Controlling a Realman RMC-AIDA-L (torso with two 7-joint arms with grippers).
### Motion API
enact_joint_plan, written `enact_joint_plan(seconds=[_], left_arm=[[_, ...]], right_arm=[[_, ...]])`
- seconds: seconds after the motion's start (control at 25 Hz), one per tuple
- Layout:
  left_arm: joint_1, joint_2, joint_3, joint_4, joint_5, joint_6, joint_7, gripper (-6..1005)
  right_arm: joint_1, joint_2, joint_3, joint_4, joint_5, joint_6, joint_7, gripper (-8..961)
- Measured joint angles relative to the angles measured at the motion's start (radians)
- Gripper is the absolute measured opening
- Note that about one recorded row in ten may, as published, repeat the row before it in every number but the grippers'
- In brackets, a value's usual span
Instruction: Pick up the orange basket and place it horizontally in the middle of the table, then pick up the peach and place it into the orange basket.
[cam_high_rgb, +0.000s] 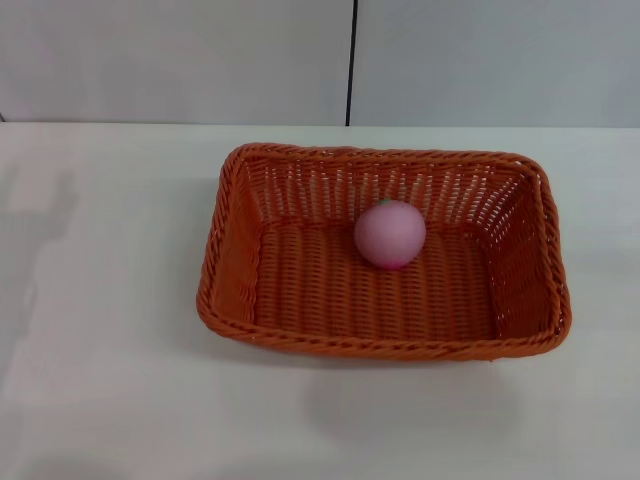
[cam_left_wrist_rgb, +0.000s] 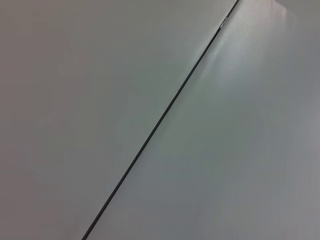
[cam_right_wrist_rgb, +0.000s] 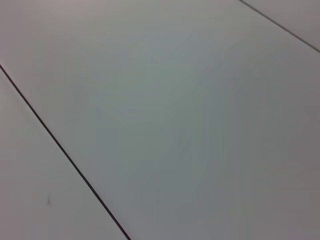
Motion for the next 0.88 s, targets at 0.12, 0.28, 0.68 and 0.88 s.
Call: enact_joint_plan(seconds=[0.12, 0.28, 0.68, 0.88], left_arm=[[0.0, 0.0, 0.0, 0.0, 0.0, -0.001, 0.0, 855], [-0.001, 0.0, 0.0, 0.0, 0.0, -0.001, -0.002, 837], [0.0, 0.0, 0.0, 0.0, 0.0, -0.01, -0.002, 791], [0.004, 0.0, 0.0, 0.0, 0.0, -0.012, -0.002, 769]], right_arm=[[0.001, 0.0, 0.0, 0.0, 0.0, 0.0, -0.001, 451], [-0.001, 0.0, 0.0, 0.0, 0.001, 0.001, -0.002, 451], [0.001, 0.0, 0.0, 0.005, 0.001, 0.017, -0.004, 451], [0.0, 0.0, 0.0, 0.008, 0.001, 0.018, -0.004, 451]])
